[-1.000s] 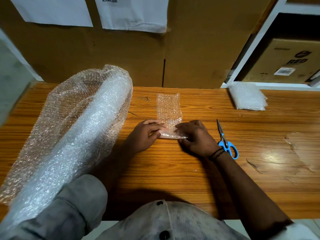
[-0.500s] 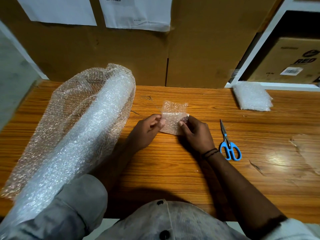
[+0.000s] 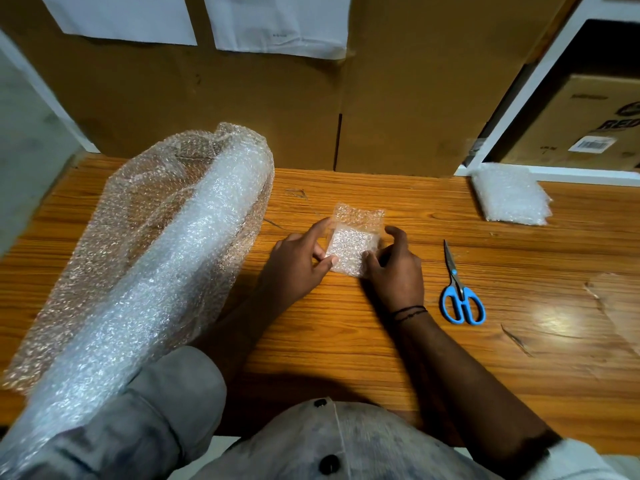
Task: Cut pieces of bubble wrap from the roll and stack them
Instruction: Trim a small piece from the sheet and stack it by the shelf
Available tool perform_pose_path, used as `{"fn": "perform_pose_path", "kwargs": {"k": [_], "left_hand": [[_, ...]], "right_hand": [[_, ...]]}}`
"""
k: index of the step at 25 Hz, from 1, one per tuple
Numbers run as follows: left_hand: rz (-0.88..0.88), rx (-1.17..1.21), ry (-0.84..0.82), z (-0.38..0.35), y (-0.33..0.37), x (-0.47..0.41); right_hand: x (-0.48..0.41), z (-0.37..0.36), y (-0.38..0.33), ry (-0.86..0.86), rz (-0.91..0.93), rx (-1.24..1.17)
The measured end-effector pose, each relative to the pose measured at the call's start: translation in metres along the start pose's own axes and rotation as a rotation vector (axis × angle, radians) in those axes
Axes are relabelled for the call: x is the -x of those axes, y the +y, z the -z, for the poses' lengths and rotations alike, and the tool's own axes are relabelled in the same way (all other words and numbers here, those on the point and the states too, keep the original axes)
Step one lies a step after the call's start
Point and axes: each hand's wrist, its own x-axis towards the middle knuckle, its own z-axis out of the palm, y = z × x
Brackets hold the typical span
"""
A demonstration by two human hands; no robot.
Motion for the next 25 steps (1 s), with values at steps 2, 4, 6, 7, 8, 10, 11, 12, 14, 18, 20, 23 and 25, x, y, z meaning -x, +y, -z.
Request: {"fn": "perform_pose_path", "kwargs": {"k": [2,4,6,7,8,10,11,12,14,18,20,23,25], "left_hand": [[-0.022,-0.052,-0.015,-0.002,-0.001,0.001],[-0.039,-0.112,-0.021,-0.005,-0.001,0.001],[-0.061,-0.189,-0.007,-0.007,-0.003,0.000],[-0.054,-0.234,-0.012,-0.009,-0.004,-0.001],[-0.030,-0.280,-0.028,-0.010,-0.005,-0.002],[0.027,-0.364,-0.063,-0.012,-0.006,-0.001],[0.041,-0.391,-0.064,-0.013,-0.006,0.000],[0.046,-0.403,-0.059,-0.013,-0.006,0.001],[0.053,-0.377,-0.078,-0.009,-0.006,0.000],[0.032,-0.255,-0.159,0.006,-0.005,-0.005],[0.003,-0.229,-0.182,0.013,-0.006,-0.008],[0.007,-0.212,-0.183,0.015,-0.008,-0.011],[0.058,-0.171,-0.125,0.012,-0.007,-0.014]], "right_hand": [[0.005,-0.002,0.004,0.061,0.148,0.162],[0.009,-0.002,0.008,0.073,0.365,0.290],[0.010,-0.001,0.012,-0.018,0.521,0.316],[0.010,-0.002,0.016,-0.092,0.541,0.335],[0.010,-0.003,0.021,-0.165,0.536,0.362],[0.009,-0.003,0.026,-0.258,0.521,0.391],[0.009,-0.002,0.027,-0.275,0.524,0.384],[0.007,-0.001,0.028,-0.282,0.531,0.370],[0.002,0.004,0.028,-0.284,0.555,0.356],[-0.008,0.007,0.022,-0.193,0.619,0.400],[-0.015,0.010,0.014,-0.182,0.561,0.348],[-0.025,0.015,0.001,-0.224,0.384,0.135],[-0.031,0.018,-0.008,-0.233,0.245,0.008]]}}
